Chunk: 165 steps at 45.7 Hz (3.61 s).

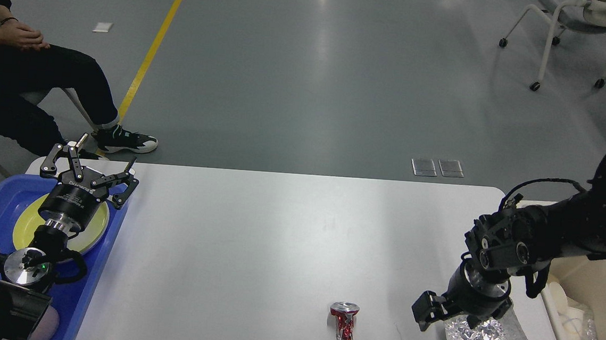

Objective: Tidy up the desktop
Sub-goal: 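Move the right gripper down to the crumpled foil wrapper, then grasp the crumpled foil wrapper with the right gripper, then lift the foil wrapper over the white bin and release it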

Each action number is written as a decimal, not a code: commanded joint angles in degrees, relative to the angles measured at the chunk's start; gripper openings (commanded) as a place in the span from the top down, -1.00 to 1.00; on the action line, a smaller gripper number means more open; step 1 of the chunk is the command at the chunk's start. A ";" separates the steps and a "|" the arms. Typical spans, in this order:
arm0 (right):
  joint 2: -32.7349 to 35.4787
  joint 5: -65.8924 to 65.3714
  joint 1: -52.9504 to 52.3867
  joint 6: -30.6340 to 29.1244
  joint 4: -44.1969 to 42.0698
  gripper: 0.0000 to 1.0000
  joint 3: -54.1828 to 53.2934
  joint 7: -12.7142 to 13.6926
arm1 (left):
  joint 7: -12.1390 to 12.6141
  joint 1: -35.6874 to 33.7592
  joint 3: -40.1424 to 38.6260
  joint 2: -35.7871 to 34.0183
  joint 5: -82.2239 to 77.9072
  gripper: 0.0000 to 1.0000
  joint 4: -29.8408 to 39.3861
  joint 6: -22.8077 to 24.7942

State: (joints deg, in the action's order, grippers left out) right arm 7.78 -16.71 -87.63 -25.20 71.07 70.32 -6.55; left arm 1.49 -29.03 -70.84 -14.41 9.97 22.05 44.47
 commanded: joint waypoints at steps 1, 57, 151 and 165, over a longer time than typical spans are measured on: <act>-0.13 -1.57 5.08 -0.02 -1.63 -1.00 0.34 0.22 | 0.00 -0.06 0.00 0.00 -0.03 -0.93 0.01 0.00; 4.53 -1.84 7.03 15.53 -2.60 1.00 3.24 3.39 | 0.00 -0.06 0.00 0.00 -0.03 -0.93 0.01 0.00; 30.71 -1.05 -26.21 5.16 -9.53 1.00 4.83 3.30 | 0.00 -0.06 0.00 0.00 -0.03 -0.93 -0.08 0.00; 31.51 0.00 5.51 19.13 -25.88 1.00 0.17 3.30 | 0.00 0.02 0.00 0.00 -0.03 -0.93 0.01 0.00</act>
State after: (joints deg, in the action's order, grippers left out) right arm 39.94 -17.60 -94.19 -10.75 52.25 72.86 -3.25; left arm 1.49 -29.03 -70.84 -14.42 9.93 22.06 44.47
